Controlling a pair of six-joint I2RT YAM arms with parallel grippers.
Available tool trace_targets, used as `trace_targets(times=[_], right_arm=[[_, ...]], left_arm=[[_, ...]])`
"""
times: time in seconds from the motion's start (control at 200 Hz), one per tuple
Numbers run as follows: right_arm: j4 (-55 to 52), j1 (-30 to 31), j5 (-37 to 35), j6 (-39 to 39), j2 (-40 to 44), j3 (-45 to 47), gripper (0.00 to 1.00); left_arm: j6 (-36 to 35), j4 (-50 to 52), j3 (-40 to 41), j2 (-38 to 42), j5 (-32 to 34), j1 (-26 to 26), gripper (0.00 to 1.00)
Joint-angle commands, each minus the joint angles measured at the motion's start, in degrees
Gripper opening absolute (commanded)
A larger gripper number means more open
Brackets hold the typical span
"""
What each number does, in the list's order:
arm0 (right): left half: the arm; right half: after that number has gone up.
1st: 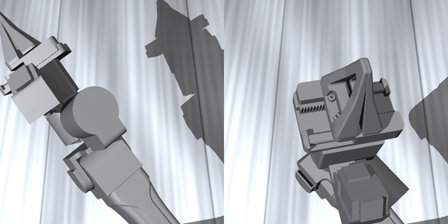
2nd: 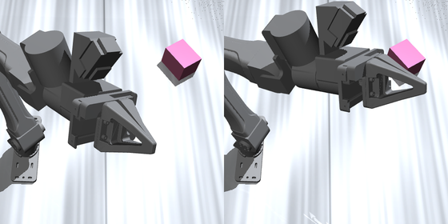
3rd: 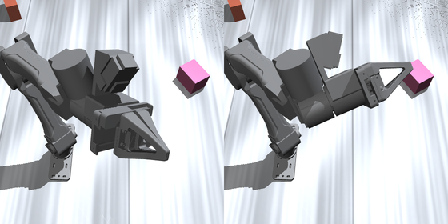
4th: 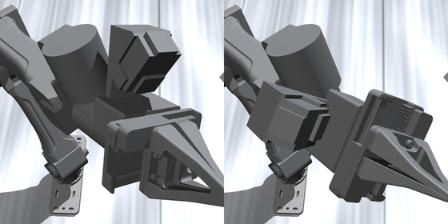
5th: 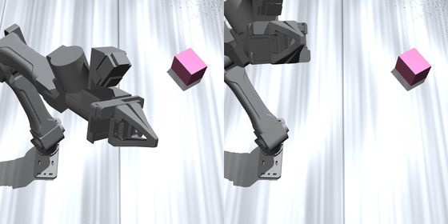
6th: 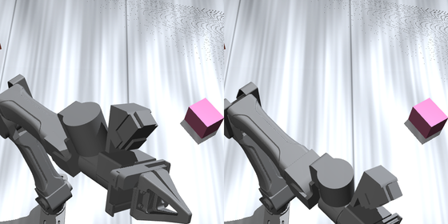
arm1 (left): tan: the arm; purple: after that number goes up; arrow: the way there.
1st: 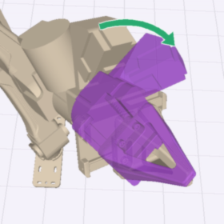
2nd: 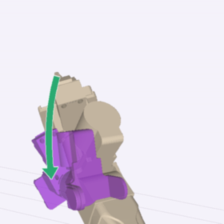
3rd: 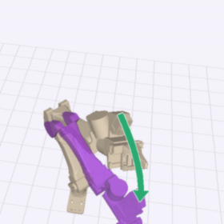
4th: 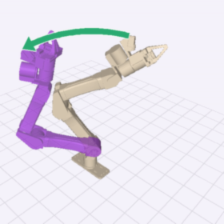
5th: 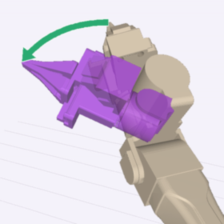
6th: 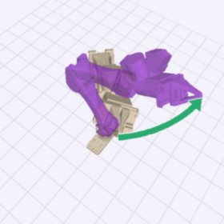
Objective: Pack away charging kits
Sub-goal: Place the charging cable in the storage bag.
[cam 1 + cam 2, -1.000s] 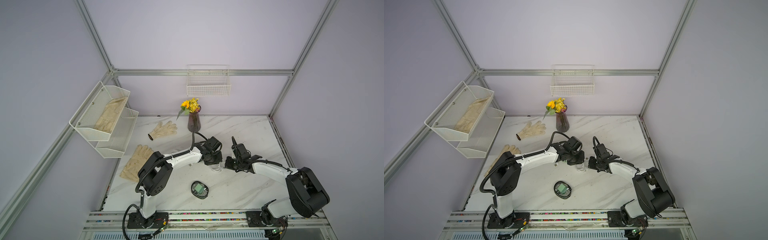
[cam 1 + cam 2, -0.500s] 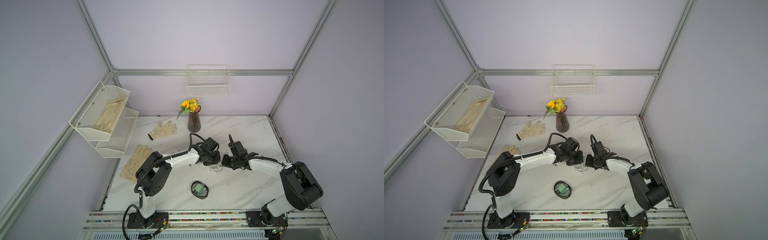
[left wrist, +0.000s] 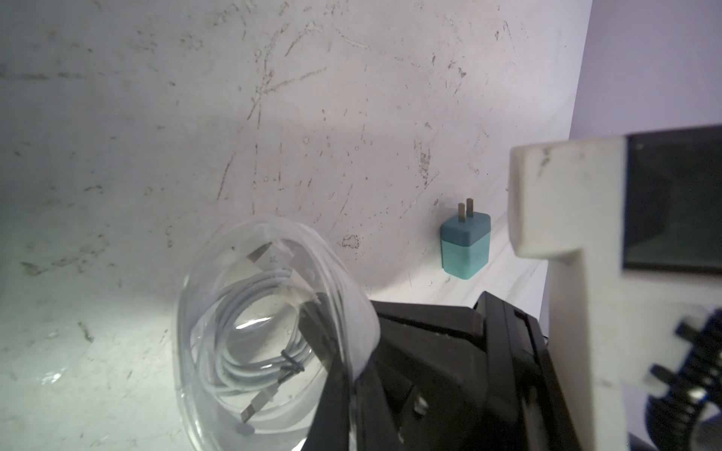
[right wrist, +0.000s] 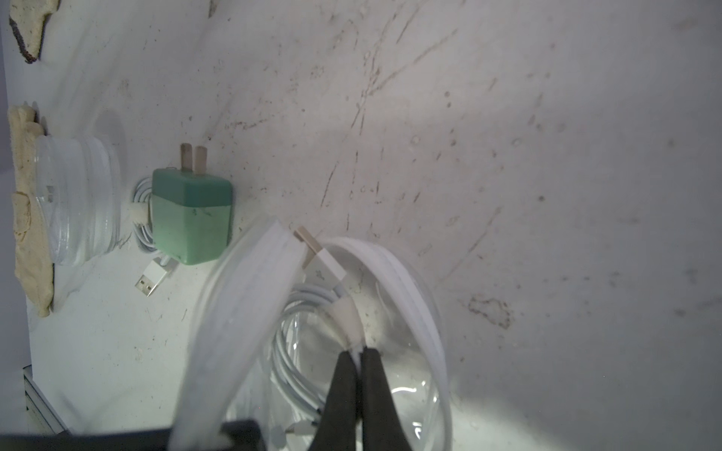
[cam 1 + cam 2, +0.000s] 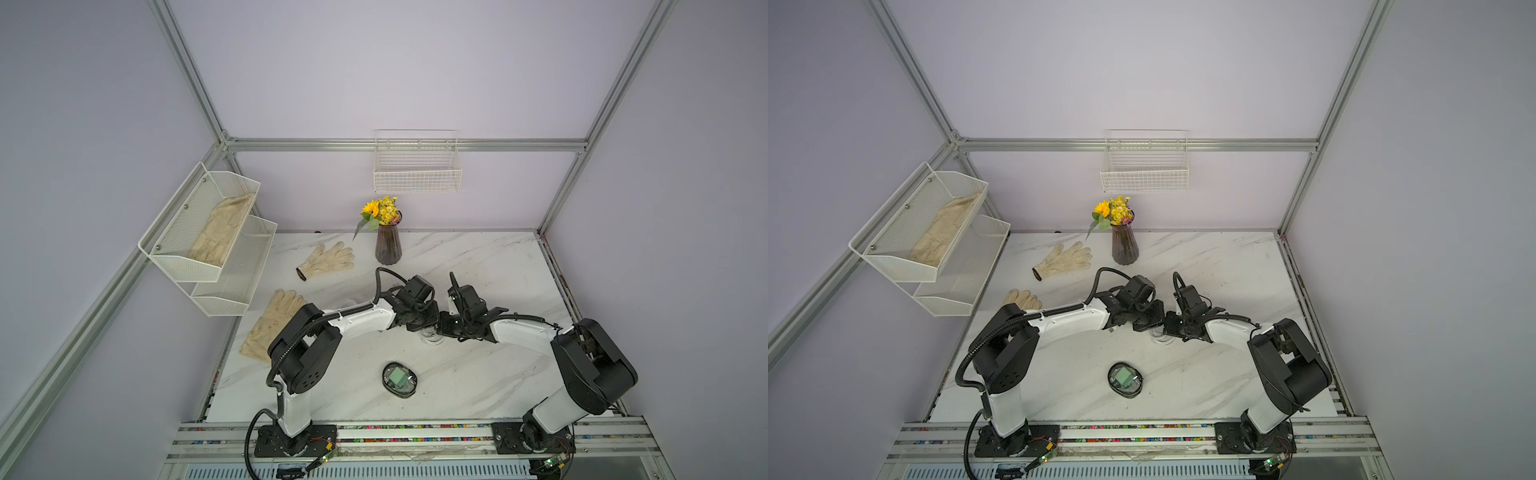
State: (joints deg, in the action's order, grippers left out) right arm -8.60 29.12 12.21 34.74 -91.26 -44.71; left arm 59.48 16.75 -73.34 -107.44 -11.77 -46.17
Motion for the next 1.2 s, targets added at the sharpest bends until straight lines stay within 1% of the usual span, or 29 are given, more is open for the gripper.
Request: trace_targets(times=[0.0,0.15,0.345,0.465,0.485,0.53,0.59,0.62,0.7,0.86,0.9,0.95,1.075,1.155,1.195], right_arm=[[-2.39,0.49,-2.88,-0.25,1.46,1.67,0.0],[-4.21,0.49,-4.9,-0.28,1.64,2.0,0.0],[-4.27,0.49,-4.32,-0.98,-0.26,1.47,0.0],[-4.06,0.49,-4.12,-1.34,-0.89,0.93,0.0],[-3.99,0.5,-3.97,-1.43,-0.66,0.67,0.04],[-4.08,0.5,-3.85,-1.7,0.31,0.14,0.17],[-4.2,0.49,-3.73,-1.69,2.56,-0.61,0.27],[-4.23,0.42,-3.64,-1.33,3.81,-0.87,0.3],[-5.07,-0.22,-3.8,-0.86,6.87,-1.5,0.36],[-9.54,-2.48,-5.69,-1.82,11.53,-2.4,0.41],[-10.78,-3.71,-6.57,-2.32,12.38,-2.23,0.45],[-12.12,-6.08,-6.75,-2.88,12.44,-2.14,0.5],[-13.6,-14.29,-5.26,-5.99,11.94,-2.08,0.57],[-15.46,-16.4,-9.18,-8.2,9.3,-3.7,0.65],[-16.53,-16.64,-11.8,-8.95,8.05,-4.63,0.67]], left_arm=[[0.79,-2.41,1.89,3.37,1.14,0.29,0.0],[0.79,-2.07,2.02,3.47,1.55,0.3,0.0],[0.07,-2.39,2.62,4.36,3.22,0.29,0.0],[-0.45,-2.81,2.86,4.39,2.95,0.29,0.0],[-0.51,-2.78,2.78,4.36,2.8,0.32,0.0],[-0.57,-2.71,2.53,4.01,2.43,0.29,0.0],[-0.6,-2.22,1.94,3.45,2.04,0.37,0.0],[-0.6,-1.91,1.59,3.25,2.02,0.3,0.0],[-0.68,-1.04,0.93,2.47,2.01,0.27,0.0],[-1.11,-1.14,0.27,1.75,1.41,0.3,0.0],[-1.45,-1.12,0.01,1.68,1.48,0.3,0.0],[-1.77,-1.07,-0.3,1.54,1.59,0.31,0.0],[-4.04,0.98,-2.51,0.37,2.42,0.29,0.0],[-5.43,1.46,-3.25,0.08,2.71,0.29,0.0],[-5.98,1.6,-3.58,-0.12,2.72,0.3,0.0]])
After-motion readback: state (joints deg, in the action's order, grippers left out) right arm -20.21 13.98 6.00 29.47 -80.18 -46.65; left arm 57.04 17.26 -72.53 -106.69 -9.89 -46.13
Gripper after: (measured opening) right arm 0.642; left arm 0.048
